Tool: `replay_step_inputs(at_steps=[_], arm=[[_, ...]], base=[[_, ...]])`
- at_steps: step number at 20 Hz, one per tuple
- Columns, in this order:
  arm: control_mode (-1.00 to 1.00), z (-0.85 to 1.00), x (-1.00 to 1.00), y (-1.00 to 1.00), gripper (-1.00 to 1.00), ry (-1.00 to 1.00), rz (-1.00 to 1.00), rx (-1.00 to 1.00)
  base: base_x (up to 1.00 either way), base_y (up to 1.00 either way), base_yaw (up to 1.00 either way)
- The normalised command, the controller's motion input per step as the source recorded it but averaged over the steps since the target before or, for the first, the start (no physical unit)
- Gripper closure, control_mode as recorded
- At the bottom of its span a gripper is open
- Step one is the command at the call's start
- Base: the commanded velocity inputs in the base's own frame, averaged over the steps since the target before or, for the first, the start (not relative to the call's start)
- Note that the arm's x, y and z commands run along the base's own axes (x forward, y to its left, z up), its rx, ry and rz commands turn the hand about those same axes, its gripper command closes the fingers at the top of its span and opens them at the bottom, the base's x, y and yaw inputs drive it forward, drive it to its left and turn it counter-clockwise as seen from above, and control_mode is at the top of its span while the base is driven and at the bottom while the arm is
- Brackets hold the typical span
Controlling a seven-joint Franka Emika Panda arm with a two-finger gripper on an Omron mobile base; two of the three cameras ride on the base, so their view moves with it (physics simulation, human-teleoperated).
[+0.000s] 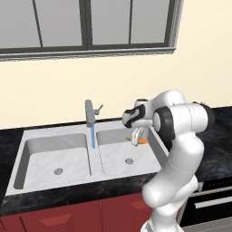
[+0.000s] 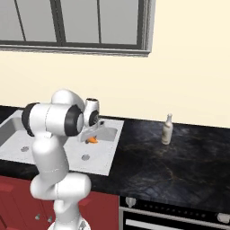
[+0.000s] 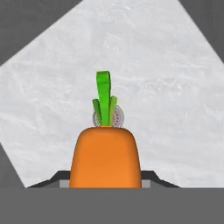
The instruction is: Turn on the sink faucet. Then move the carrot from the counter to the sink. Turn off the sink. Move the vegetable from the sink to the pot next to the stove. Finally move the pot to the front right burner.
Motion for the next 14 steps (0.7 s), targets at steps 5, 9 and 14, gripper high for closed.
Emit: replay_step_inputs(at_steps=[5, 9, 14], arm=[[-1.00, -0.44, 0.11, 0.27, 1.00, -0.04, 0.02, 0.00], [-1.00, -0.30, 0.17, 0.22, 1.00, -0.02, 0.00, 0.00], [-1.00, -0.22, 0.14, 0.18, 1.00, 0.00, 0.00, 0.00]], base=[[0.00, 0.00, 0.00], [0.00, 0.00, 0.00], [0.00, 0.00, 0.00]])
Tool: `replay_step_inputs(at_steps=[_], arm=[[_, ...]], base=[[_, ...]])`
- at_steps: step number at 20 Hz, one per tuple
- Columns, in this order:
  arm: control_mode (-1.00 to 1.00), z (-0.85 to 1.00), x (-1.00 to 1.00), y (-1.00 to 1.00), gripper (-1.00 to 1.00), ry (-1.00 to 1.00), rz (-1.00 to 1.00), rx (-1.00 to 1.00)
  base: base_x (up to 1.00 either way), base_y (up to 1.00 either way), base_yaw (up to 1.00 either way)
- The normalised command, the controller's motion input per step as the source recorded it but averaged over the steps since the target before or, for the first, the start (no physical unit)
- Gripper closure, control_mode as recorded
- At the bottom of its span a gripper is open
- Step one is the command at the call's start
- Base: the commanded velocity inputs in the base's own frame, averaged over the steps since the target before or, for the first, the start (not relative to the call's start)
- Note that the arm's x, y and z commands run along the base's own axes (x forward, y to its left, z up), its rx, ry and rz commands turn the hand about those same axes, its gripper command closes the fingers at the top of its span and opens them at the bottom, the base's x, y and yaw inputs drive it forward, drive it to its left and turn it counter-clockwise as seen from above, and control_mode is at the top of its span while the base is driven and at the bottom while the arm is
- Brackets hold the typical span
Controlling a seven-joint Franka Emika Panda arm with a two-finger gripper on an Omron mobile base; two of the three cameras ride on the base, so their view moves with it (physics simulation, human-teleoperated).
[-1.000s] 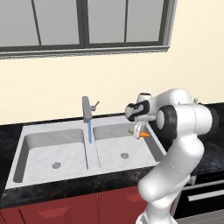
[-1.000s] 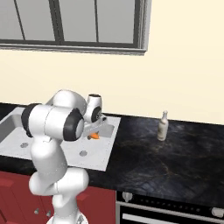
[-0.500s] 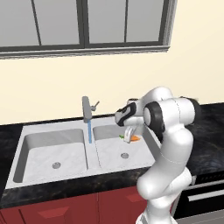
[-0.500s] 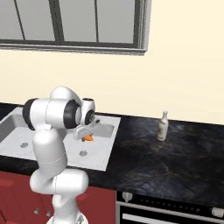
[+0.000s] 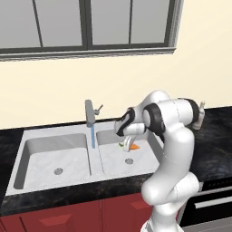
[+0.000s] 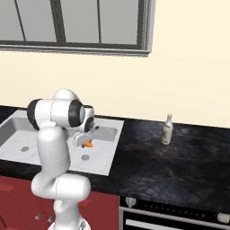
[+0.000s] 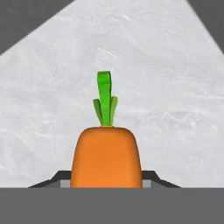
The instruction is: Turn on the sink faucet. Then move the carrot from the counter to the sink. Turn off the sink. Move the vegetable from the sink to the pot next to the stove. Finally move the pot to the front right burner.
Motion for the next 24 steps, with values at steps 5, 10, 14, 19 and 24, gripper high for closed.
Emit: replay_step_inputs(at_steps=[5, 10, 14, 19, 24], arm=[[-1.00, -0.24, 0.11, 0.06, 1.00, 0.00, 0.00, 0.01], [-1.00, -0.32, 0.05, 0.00, 1.00, -0.01, 0.00, 0.02], [-1.00, -0.33, 0.01, 0.03, 1.00, 0.00, 0.00, 0.02], [-1.00, -0.32, 0.00, 0.10, 1.00, 0.00, 0.00, 0.00], [-1.00, -0.14, -0.07, 0.02, -1.00, -0.02, 0.00, 0.00]], base=[[0.00, 0.00, 0.00], [0.00, 0.00, 0.00], [0.00, 0.00, 0.00], [0.00, 0.00, 0.00], [0.00, 0.00, 0.00]])
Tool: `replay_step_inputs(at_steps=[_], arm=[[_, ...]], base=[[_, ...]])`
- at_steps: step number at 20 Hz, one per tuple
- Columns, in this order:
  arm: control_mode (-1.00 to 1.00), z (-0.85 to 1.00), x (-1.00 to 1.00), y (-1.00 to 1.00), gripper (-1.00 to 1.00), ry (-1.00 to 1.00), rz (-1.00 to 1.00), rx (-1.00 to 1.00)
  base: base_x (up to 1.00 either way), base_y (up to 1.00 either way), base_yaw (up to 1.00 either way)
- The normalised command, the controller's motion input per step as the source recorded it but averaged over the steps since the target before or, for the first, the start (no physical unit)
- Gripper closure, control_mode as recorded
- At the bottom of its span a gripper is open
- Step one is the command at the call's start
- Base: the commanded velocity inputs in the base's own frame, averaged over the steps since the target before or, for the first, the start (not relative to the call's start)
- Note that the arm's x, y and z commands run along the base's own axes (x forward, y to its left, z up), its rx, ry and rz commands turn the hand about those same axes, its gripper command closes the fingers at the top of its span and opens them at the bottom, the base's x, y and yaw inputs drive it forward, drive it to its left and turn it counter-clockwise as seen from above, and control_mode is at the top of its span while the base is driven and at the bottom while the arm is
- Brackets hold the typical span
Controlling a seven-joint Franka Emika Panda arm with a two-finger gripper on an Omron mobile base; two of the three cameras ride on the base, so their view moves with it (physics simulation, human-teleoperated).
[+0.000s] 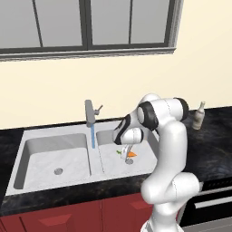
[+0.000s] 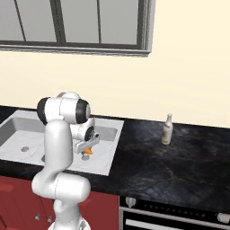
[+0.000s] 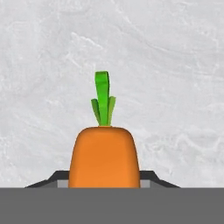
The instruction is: Turn on the sink faucet. Then move the carrot from the counter to the sink. Turn off the sink. Move the vegetable from the sink to the pot next to the stove. Finally move the pot to the front right burner.
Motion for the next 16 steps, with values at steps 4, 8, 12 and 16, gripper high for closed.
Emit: replay_step_inputs(at_steps=[4, 8, 12, 16], arm=[[-1.00, -0.02, -0.06, 0.00, -1.00, -0.15, 0.00, 0.00], [-1.00, 0.17, -0.23, 0.03, -1.00, -0.21, 0.00, 0.00], [-1.00, 0.37, -0.20, 0.05, -1.00, -0.23, 0.00, 0.00], [-1.00, 0.59, -0.24, 0.00, -1.00, -0.18, 0.00, 0.05]], base=[[0.00, 0.00, 0.00], [0.00, 0.00, 0.00], [0.00, 0.00, 0.00], [0.00, 0.00, 0.00]])
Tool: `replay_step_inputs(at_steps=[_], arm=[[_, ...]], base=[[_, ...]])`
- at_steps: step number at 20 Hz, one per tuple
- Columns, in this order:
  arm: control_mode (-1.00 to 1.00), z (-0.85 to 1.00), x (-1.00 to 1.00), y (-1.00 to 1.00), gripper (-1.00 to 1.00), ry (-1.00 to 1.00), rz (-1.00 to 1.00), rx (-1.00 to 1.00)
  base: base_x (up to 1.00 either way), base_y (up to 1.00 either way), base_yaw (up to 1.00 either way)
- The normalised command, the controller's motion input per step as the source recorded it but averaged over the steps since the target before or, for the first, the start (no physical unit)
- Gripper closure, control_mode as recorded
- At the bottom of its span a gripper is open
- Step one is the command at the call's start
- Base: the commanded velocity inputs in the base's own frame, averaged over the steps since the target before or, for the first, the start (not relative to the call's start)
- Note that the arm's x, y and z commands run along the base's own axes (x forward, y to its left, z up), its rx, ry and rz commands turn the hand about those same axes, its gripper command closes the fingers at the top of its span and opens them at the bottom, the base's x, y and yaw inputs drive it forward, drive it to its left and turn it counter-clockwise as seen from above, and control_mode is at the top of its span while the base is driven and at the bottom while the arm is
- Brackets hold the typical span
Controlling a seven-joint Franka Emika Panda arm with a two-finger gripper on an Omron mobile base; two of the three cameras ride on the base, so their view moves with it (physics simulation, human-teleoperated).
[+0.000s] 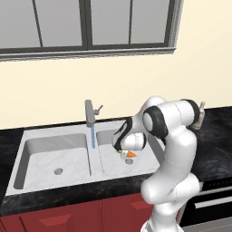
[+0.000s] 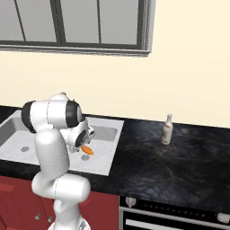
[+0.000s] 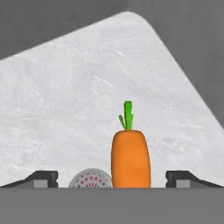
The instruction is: Turn on the sink faucet. Then move the carrot from the counter to the sink. Turn off the sink. Move the vegetable from the sink to the pot next to the stove. Finally move the pot to the front right burner.
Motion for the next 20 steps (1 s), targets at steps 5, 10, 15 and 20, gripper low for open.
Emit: replay_step_inputs(at_steps=[5, 10, 15, 20], arm=[[-1.00, 0.76, -0.14, 0.00, -1.00, -0.14, 0.00, 0.14], [-1.00, 0.69, -0.04, 0.00, -1.00, -0.12, 0.00, 0.18], [-1.00, 0.50, -0.01, 0.00, -1.00, -0.15, 0.02, 0.18], [-1.00, 0.60, 0.00, 0.00, -1.00, -0.10, 0.08, 0.18]], base=[[0.00, 0.00, 0.00], [0.00, 0.00, 0.00], [0.00, 0.00, 0.00], [0.00, 0.00, 0.00]])
